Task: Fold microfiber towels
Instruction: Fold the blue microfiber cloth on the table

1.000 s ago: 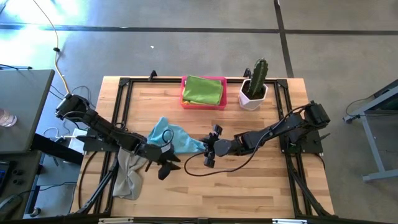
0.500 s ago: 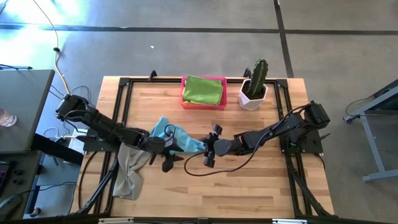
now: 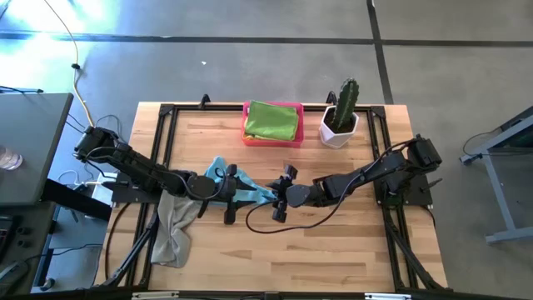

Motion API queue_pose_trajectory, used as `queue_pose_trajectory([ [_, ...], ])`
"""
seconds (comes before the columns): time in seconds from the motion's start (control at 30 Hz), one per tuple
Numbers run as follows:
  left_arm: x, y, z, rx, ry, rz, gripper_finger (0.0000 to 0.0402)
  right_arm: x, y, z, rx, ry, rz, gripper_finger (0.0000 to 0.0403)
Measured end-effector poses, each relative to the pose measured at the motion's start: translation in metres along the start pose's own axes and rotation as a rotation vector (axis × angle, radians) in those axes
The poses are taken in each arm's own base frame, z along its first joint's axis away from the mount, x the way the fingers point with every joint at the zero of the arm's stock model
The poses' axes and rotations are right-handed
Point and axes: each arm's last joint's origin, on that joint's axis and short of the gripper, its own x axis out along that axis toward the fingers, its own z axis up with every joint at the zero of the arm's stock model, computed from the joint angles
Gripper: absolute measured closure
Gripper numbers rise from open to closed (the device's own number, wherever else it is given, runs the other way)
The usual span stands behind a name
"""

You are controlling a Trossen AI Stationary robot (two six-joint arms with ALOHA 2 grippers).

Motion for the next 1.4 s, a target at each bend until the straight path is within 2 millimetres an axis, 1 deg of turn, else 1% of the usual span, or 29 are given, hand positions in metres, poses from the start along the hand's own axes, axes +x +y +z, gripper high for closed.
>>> queue_pose_trajectory([
  [0.1, 0.0, 0.0, 0.0, 0.005, 0.0, 0.001, 0.0216, 0.0, 0.0, 0.0, 0.0, 0.0, 0.0, 0.0236],
  [0.2, 0.0, 0.001, -0.005, 0.016, 0.047, 0.032, 0.0216, 0.0, 0.0, 0.0, 0.0, 0.0, 0.0, 0.0236],
  [0.4, -0.003, 0.007, -0.019, 0.115, 0.176, 0.233, 0.0216, 0.0, 0.0, 0.0, 0.0, 0.0, 0.0, 0.0236],
  [0.47, -0.004, 0.008, -0.021, 0.107, 0.193, 0.267, 0.0216, 0.0, 0.0, 0.0, 0.0, 0.0, 0.0, 0.0236],
  [0.57, -0.005, 0.009, -0.027, 0.05, 0.244, 0.256, 0.0216, 0.0, 0.0, 0.0, 0.0, 0.0, 0.0, 0.0236],
  [0.73, -0.013, 0.003, -0.044, -0.053, 0.422, 0.175, 0.0216, 0.0, 0.0, 0.0, 0.0, 0.0, -0.001, 0.0236],
  [0.9, -0.028, -0.001, -0.062, -0.041, 0.61, 0.222, 0.0216, 0.001, -0.001, 0.0, 0.003, -0.002, -0.009, 0.0236],
  [1.03, -0.037, -0.001, -0.071, -0.07, 0.714, 0.27, 0.0216, 0.001, -0.001, 0.0, 0.023, -0.002, -0.01, 0.0236],
  [1.13, -0.041, -0.002, -0.074, -0.084, 0.747, 0.28, 0.0216, 0.001, -0.001, 0.0, 0.064, -0.002, -0.008, 0.0236],
  [1.3, -0.042, -0.005, -0.074, -0.072, 0.749, 0.263, 0.0216, 0.0, 0.0, 0.0, 0.122, 0.002, 0.006, 0.0236],
  [1.4, -0.041, -0.007, -0.074, -0.082, 0.755, 0.223, 0.0216, -0.002, 0.004, -0.001, 0.154, 0.003, 0.019, 0.0236],
])
